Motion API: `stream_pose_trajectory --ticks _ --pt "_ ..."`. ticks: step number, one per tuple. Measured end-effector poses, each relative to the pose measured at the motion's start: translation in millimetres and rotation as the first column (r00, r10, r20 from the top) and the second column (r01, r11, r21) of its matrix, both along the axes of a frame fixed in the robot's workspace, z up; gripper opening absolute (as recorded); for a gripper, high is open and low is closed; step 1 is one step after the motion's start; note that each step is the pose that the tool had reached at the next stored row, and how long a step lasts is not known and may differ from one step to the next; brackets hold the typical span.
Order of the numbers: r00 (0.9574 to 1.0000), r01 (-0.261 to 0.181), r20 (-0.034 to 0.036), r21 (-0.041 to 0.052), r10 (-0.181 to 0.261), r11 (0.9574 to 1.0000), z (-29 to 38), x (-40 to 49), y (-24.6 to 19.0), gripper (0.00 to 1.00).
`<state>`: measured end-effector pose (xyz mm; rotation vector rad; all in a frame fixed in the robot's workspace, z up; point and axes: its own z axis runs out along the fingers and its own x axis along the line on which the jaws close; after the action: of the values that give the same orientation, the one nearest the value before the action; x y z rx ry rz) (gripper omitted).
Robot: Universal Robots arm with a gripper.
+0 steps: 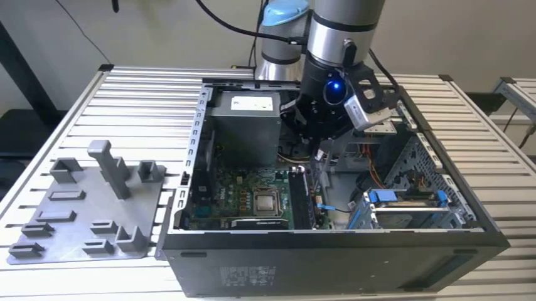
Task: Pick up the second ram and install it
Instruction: 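Insert the second ram into the second slot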
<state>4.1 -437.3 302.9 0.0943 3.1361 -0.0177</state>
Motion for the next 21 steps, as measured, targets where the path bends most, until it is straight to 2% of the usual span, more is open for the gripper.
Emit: stream_pose_trajectory --ticks 6,8,10,11,19,21 --pt "1.0000 0.000 0.0000 -0.0011 0.000 1.0000 -11.0 -0.1 0.0 0.14" --pt "1.0000 0.000 0.0000 -0.0083 0.000 1.0000 -13.6 -0.1 0.0 0.14" --pt "1.0000 -0.001 0.0009 -0.0211 0.001 0.9998 -14.7 -0.1 0.1 0.14" --pt "1.0000 -0.004 0.0009 -0.0224 0.004 0.9997 -15.3 -0.1 0.3 0.14" --pt "0.9999 -0.013 0.0000 -0.0210 0.013 0.9997 -27.7 -4.5 0.0 0.14" --pt "0.9999 -0.014 -0.0031 -0.0210 0.014 0.9997 -30.7 -4.6 -3.4 0.14"
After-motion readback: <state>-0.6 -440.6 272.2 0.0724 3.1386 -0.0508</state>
